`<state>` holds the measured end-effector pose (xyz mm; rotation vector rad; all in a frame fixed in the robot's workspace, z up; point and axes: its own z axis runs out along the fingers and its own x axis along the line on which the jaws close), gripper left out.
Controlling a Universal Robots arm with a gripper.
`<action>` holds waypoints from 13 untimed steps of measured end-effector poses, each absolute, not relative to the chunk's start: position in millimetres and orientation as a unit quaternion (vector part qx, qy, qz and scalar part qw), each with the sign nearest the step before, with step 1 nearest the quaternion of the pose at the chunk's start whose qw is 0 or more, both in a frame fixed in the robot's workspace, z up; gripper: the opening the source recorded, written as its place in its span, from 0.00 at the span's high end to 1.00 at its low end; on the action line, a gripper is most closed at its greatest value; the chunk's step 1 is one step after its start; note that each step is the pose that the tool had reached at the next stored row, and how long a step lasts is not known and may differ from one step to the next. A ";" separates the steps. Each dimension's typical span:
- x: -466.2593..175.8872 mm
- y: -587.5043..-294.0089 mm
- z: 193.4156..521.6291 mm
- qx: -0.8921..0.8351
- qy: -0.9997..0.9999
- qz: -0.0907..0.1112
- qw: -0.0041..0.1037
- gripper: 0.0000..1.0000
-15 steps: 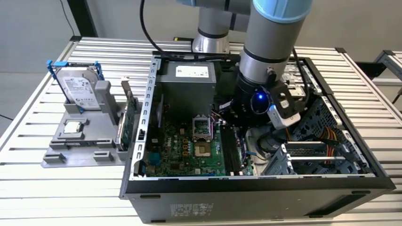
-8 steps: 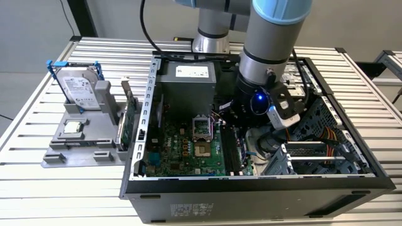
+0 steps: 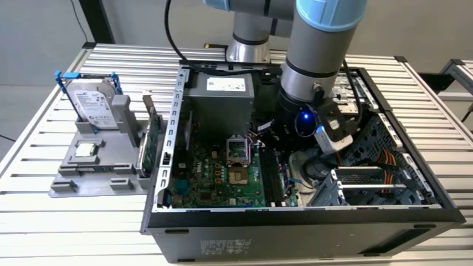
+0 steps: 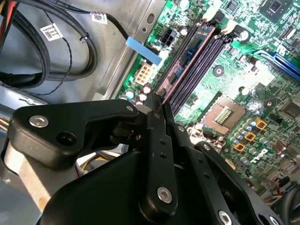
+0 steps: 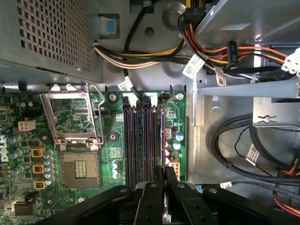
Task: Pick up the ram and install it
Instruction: 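Insert the ram into the slot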
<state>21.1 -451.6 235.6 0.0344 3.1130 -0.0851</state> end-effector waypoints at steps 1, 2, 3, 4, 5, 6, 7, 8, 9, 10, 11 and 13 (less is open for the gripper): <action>21.1 -452.0 235.4 0.011 0.999 -0.027 0.014 1.00; 21.1 -452.7 235.2 0.011 0.999 -0.027 0.014 1.00; 21.1 -453.4 234.8 0.010 0.999 -0.027 0.014 1.00; 21.1 -453.8 234.3 0.011 0.999 -0.027 0.014 1.00; 21.1 -454.1 233.7 0.011 0.999 -0.027 0.014 1.00; 21.1 -454.6 233.4 0.011 0.999 -0.027 0.014 1.00; 21.1 -455.0 233.1 0.011 0.999 -0.027 0.014 1.00; 21.0 -455.3 232.9 0.010 0.999 -0.028 0.014 1.00; 21.1 -455.4 232.4 0.010 0.999 -0.028 0.014 1.00; 21.1 -455.5 231.4 0.010 0.999 -0.029 0.014 1.00; 21.1 -455.5 230.1 0.010 0.999 -0.029 0.014 1.00; 20.8 -455.7 228.8 0.010 0.999 -0.030 0.014 1.00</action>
